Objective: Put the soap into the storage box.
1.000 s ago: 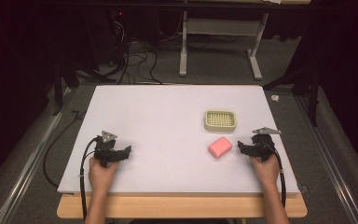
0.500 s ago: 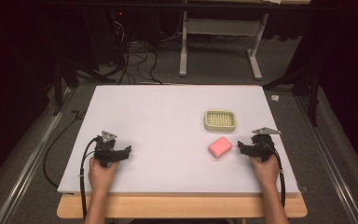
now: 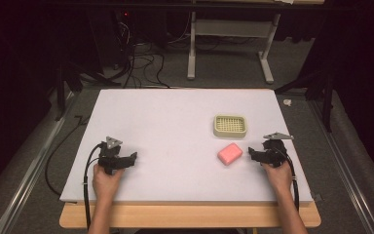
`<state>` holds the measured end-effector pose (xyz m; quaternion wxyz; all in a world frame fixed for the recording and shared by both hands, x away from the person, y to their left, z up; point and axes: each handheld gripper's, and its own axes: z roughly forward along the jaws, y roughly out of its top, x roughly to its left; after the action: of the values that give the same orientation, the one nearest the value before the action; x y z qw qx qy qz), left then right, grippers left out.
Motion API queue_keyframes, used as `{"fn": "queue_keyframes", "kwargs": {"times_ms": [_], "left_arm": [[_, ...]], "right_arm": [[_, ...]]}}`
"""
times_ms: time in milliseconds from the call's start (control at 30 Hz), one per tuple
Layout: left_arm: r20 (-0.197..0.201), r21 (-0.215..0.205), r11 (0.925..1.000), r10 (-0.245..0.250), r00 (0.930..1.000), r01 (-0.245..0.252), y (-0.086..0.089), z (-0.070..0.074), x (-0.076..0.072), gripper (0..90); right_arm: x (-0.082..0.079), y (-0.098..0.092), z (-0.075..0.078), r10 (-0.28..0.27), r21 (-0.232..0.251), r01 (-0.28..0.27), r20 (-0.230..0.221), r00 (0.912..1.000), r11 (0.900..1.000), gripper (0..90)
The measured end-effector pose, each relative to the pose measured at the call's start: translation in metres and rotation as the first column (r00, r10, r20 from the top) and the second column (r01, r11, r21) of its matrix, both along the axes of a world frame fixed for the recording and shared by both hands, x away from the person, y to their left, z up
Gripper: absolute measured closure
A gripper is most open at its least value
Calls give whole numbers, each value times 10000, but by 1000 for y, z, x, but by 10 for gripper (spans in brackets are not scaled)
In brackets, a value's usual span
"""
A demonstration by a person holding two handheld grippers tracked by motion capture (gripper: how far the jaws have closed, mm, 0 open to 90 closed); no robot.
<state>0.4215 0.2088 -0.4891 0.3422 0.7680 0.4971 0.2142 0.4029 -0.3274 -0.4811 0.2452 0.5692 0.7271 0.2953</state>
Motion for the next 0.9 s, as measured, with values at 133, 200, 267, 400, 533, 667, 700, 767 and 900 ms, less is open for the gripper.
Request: {"fn": "queue_keyframes", "kwargs": {"times_ms": [133,200,267,400,533,667,700,767,900], "left_arm": [[-2,-4,10000,0,10000,0,0,0,0,207],[-2,-7,10000,0,10000,0,0,0,0,207],[-2,-5,10000,-1,10000,1,0,0,0,207],[-2,-9,10000,-1,10000,1,0,0,0,207],[-3,-8,10000,-4,10000,4,0,0,0,207],[-4,-9,10000,-3,10000,3,0,0,0,207],[-4,-11,10000,1,10000,-1,0,0,0,207],[-4,-8,10000,-2,10000,2,0,0,0,207],[-3,-7,10000,1,10000,-1,0,0,0,207]], "right_arm": [[0,-1,2,-183,268,188,-176,9997,9995,202],[0,-3,3,-286,363,295,-238,9993,9989,191],[-2,-4,4,-324,403,326,-50,9995,9987,188],[-6,-5,10,-259,594,246,218,9994,9979,188],[-12,-4,15,-175,689,149,372,9992,9975,188],[-16,-2,20,-17,749,-23,530,9986,9972,188],[-17,-1,20,15,796,-60,566,9984,9968,189],[-19,0,22,128,833,-179,614,9980,9964,188],[-25,3,26,286,878,-351,736,9969,9955,188]]}}
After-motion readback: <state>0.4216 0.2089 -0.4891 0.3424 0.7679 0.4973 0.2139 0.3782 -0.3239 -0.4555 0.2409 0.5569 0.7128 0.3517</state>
